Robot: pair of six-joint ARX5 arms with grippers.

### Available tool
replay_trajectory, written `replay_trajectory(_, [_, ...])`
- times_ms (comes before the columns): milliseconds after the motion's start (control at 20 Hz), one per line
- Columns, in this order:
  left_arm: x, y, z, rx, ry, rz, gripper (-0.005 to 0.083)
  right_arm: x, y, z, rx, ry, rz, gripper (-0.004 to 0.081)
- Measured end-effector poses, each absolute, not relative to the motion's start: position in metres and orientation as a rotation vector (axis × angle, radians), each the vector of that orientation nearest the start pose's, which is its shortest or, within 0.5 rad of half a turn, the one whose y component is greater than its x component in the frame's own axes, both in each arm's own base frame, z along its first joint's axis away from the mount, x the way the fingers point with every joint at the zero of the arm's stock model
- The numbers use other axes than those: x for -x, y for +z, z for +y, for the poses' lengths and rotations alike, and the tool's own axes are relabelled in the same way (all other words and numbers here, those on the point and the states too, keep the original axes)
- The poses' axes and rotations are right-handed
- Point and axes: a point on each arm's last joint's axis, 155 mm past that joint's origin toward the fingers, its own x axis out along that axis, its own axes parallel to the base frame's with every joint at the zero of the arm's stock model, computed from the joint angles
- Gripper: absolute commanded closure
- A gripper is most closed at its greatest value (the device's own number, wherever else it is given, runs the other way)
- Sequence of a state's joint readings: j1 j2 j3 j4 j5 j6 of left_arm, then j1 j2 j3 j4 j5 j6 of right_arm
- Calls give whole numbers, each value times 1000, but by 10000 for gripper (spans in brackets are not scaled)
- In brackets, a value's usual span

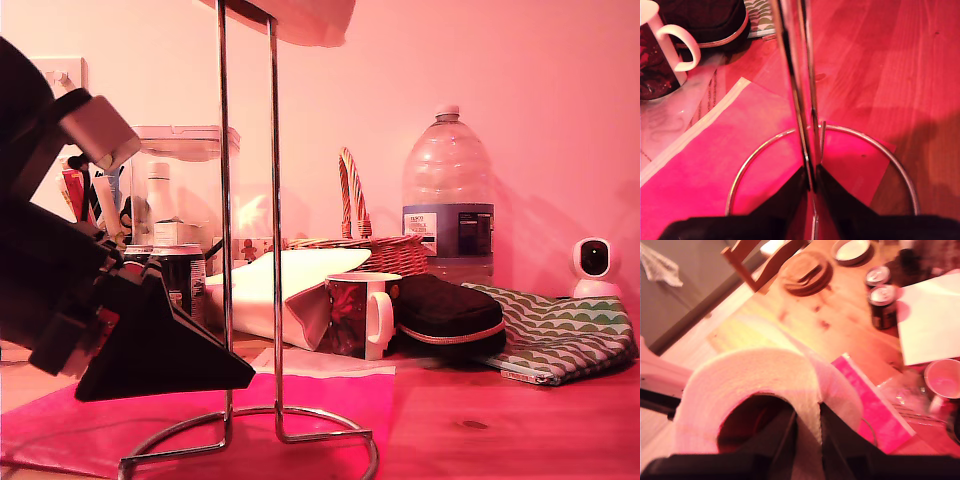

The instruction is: Insert the paper towel roll into the metallic stand.

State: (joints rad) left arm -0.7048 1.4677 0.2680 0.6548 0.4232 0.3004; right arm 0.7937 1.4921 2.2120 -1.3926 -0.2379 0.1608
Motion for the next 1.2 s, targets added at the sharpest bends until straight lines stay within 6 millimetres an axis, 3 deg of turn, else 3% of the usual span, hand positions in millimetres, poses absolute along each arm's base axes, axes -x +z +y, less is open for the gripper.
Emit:
replay_trajectory(300, [-216,39,-276,-352,-1147,392,798,-227,388,292,111,885,823,783])
replay_trajectory(550, [-230,48,-274,-344,-1105,353,798,-247,374,284,187,780,818,783])
replay_trajectory(800, [-248,75,-287,-301,-1092,289,798,-256,369,281,211,735,813,783])
replay_trajectory(1050, [-245,66,-285,-304,-1093,332,796,-265,351,290,232,726,860,783])
replay_trajectory(1200, [-243,59,-283,-308,-1095,366,654,-270,344,292,246,710,874,783])
